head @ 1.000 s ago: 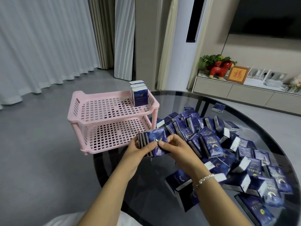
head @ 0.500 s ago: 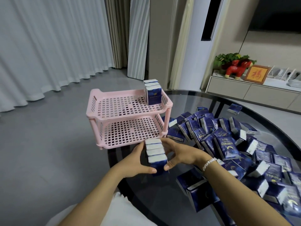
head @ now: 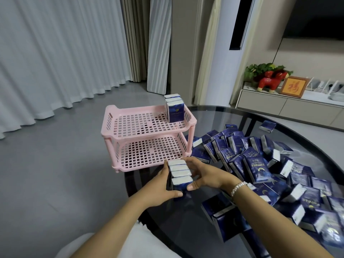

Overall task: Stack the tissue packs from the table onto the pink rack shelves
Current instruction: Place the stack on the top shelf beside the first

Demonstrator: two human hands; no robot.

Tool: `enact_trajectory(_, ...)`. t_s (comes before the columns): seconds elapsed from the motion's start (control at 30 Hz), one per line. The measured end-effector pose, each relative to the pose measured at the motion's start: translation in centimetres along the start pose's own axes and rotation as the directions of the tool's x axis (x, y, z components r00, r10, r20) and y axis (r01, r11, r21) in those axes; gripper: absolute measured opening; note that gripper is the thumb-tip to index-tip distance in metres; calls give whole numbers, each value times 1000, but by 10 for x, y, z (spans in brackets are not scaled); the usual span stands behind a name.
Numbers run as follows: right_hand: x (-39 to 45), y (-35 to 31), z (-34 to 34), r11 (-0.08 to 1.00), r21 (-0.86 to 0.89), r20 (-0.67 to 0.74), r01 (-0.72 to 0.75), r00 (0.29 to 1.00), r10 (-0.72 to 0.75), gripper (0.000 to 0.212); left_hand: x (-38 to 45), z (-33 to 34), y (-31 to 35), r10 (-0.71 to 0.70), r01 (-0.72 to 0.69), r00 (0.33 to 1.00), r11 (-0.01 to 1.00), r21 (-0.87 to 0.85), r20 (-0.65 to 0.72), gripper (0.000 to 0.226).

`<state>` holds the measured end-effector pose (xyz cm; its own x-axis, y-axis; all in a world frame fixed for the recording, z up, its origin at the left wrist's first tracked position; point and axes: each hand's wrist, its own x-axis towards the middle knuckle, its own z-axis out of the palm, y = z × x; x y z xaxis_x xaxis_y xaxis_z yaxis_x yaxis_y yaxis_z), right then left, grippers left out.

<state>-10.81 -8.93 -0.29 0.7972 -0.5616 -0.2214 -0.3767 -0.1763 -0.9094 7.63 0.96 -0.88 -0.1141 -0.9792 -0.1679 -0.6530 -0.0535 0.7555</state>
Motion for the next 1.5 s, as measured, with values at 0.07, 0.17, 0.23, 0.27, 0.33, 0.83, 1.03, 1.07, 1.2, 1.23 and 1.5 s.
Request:
enact_trajectory(0.07, -2, -3, -2, 1000, 20, -11, 19, 1000, -19, 84, -1, -3, 4, 22, -23, 999, 999, -39, -33, 108)
enact_trajectory(0.17, -10, -20, -12, 998, 36, -19, 58, 998, -58, 79, -3, -13, 16, 56, -67, 993, 992, -107, -107, 101)
enact_trajectory(0.23, -18, -38, -22, 995, 19, -26, 99, 995, -98, 74, -6, -23, 29, 92, -111, 984, 987, -120, -150, 93)
enact_trajectory(0.27, -22, -48, -27, 993, 6, -31, 120, 992, -120, 72, -7, -28, 36, 113, -134, 980, 984, -119, -164, 90)
enact_trajectory(0.33, -27, -69, -40, 987, -40, -37, 154, 987, -156, 70, -6, -41, 50, 151, -175, 972, 977, -124, -179, 88)
enact_trajectory(0.83, 19, -134, -102, 969, 19, -133, 248, 961, -243, 71, 49, -115, 94, 166, -248, 908, 953, -176, -385, 61)
enact_trajectory(1.03, 43, -130, -110, 971, 70, -158, 230, 963, -217, 65, 73, -123, 85, 112, -218, 913, 946, -239, -391, 61)
enact_trajectory(1.07, 46, -129, -111, 973, 67, -152, 220, 966, -208, 63, 75, -123, 84, 110, -214, 915, 948, -236, -389, 62)
enact_trajectory(1.2, 51, -125, -110, 976, 27, -128, 215, 969, -210, 57, 85, -122, 79, 88, -175, 918, 965, -196, -386, 69)
enact_trajectory(1.23, 53, -124, -111, 979, 10, -143, 204, 969, -201, 62, 86, -122, 78, 86, -164, 923, 970, -182, -375, 73)
enact_trajectory(1.5, 61, -127, -113, 976, -146, -155, 160, 971, -183, 86, 88, -121, 76, 92, -101, 932, 995, -8, -350, 97)
